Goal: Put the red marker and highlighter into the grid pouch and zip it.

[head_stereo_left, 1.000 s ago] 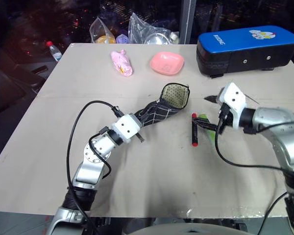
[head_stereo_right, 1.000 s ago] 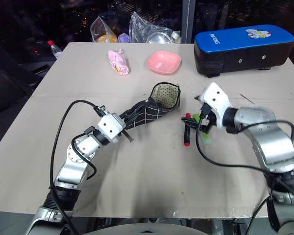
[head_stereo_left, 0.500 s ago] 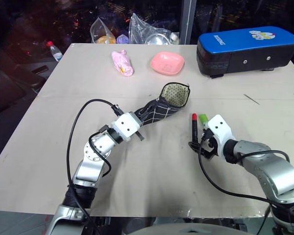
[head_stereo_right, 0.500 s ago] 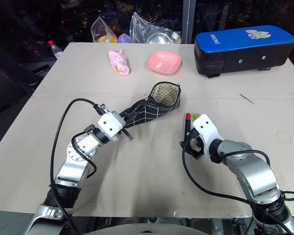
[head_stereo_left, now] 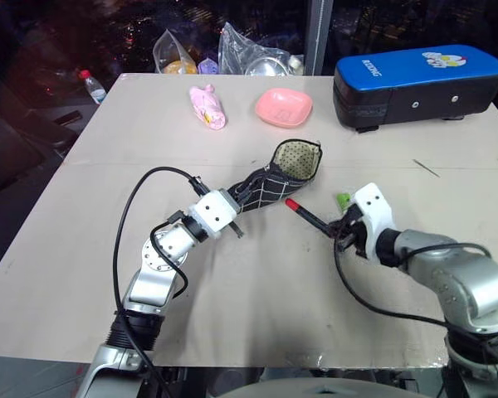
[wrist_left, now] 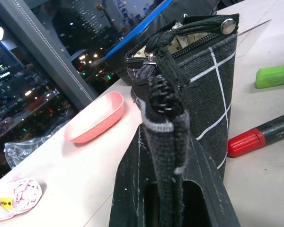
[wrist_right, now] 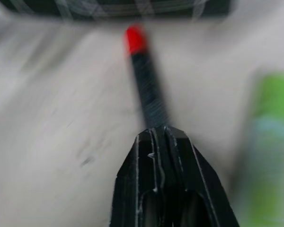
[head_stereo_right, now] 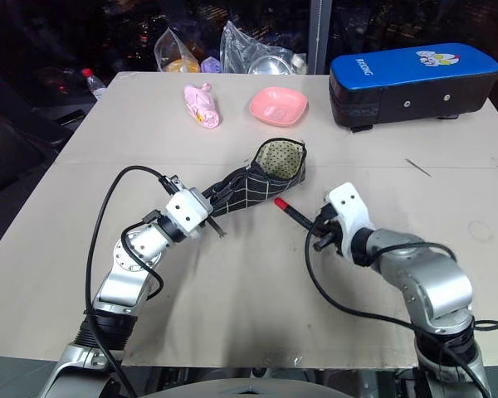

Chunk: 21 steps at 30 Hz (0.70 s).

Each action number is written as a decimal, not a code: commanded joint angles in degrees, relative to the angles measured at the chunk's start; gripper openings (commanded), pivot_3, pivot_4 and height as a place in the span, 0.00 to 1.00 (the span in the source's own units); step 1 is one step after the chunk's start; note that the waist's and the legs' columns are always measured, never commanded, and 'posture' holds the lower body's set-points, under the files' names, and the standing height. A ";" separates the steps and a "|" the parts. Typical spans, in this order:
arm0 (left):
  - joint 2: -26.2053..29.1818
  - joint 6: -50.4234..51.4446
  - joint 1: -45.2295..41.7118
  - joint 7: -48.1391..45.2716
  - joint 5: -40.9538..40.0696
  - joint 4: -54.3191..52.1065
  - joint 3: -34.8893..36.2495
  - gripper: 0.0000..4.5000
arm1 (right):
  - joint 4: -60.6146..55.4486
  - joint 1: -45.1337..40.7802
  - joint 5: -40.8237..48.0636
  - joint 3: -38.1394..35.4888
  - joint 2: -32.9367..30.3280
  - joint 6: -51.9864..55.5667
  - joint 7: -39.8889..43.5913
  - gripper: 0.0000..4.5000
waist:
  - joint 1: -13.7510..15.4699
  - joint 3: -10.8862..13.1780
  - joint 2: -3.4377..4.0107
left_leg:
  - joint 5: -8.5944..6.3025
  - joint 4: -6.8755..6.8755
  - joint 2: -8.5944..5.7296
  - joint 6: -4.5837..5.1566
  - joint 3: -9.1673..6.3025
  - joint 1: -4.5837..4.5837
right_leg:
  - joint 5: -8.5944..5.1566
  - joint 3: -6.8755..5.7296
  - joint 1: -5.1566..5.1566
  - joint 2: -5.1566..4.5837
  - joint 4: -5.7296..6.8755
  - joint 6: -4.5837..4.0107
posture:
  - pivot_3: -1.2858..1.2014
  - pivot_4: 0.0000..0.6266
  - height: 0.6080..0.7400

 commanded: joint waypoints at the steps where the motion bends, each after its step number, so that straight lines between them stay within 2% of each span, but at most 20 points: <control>1: -0.04 -0.93 -0.25 0.32 -0.76 -0.36 0.97 0.00 | -2.97 -5.66 5.76 -6.47 -4.63 4.33 5.17 0.00 | 0.00 0.02 0.03 | 0.00 0.00 0.00 0.00 0.00 0.00 | 0.00 0.00 0.00 0.00 0.00 0.00 | 0.52 0.24 0.89; 3: -0.06 -1.01 -0.28 0.37 -0.89 -0.15 1.06 0.00 | -2.58 -7.62 7.89 -8.08 -7.39 5.58 6.86 0.00 | 0.04 0.01 0.02 | 0.00 0.00 0.00 0.00 -0.01 -0.01 | 0.00 -0.02 0.00 -0.01 -0.01 0.00 | 0.52 0.24 0.89; 5: -0.17 -1.32 -0.18 0.41 -0.88 0.28 0.93 0.00 | -2.39 -6.47 8.19 -5.57 -9.80 2.17 7.75 0.00 | 0.03 0.01 0.01 | 0.00 -0.02 0.00 0.01 -0.02 -0.01 | 0.00 -0.03 0.01 -0.01 -0.02 0.00 | 0.52 0.24 0.89; 7: -0.27 -1.58 -0.15 0.46 -0.79 0.62 0.79 0.00 | -2.13 -3.91 7.36 -2.09 -8.48 -1.31 6.17 0.11 | 0.01 -0.02 -0.03 | 0.00 -0.03 0.00 0.01 -0.02 -0.02 | -0.01 -0.03 0.00 -0.02 -0.02 -0.01 | 0.52 0.24 0.89; 9: -0.31 -1.60 -0.22 0.52 -0.75 0.68 0.74 0.00 | -1.64 -1.44 6.57 0.72 -7.31 -4.33 5.14 0.26 | -0.07 -0.01 -0.01 | 0.00 -0.05 0.01 0.01 -0.02 -0.01 | -0.01 -0.03 0.01 -0.02 -0.01 -0.01 | 0.52 0.24 0.89; 12: -0.32 -1.62 -0.30 0.56 -0.76 0.73 0.75 0.00 | 1.21 1.92 3.37 5.75 -7.28 -11.50 4.10 0.57 | -0.05 -0.01 -0.02 | 0.00 -0.02 0.00 0.01 0.02 -0.02 | 0.00 0.00 -0.01 -0.04 0.02 0.00 | 0.52 0.24 0.89; 17: -0.27 -1.56 -0.35 0.45 -0.79 0.60 0.69 0.00 | 8.12 3.78 -1.64 12.22 -8.11 -21.47 3.95 0.57 | -0.05 -0.01 -0.02 | 0.00 0.04 -0.02 0.01 0.03 0.00 | 0.00 0.00 0.01 -0.04 0.01 0.01 | 0.52 0.24 0.89; 21: -0.54 -1.30 -0.42 0.60 -0.60 0.25 0.40 0.00 | 12.53 4.08 -4.45 15.39 -7.45 -24.93 3.44 0.57 | -0.03 -0.01 -0.02 | 0.01 0.03 -0.01 0.00 0.02 0.00 | 0.00 0.00 0.01 -0.02 0.02 0.00 | 0.52 0.24 0.89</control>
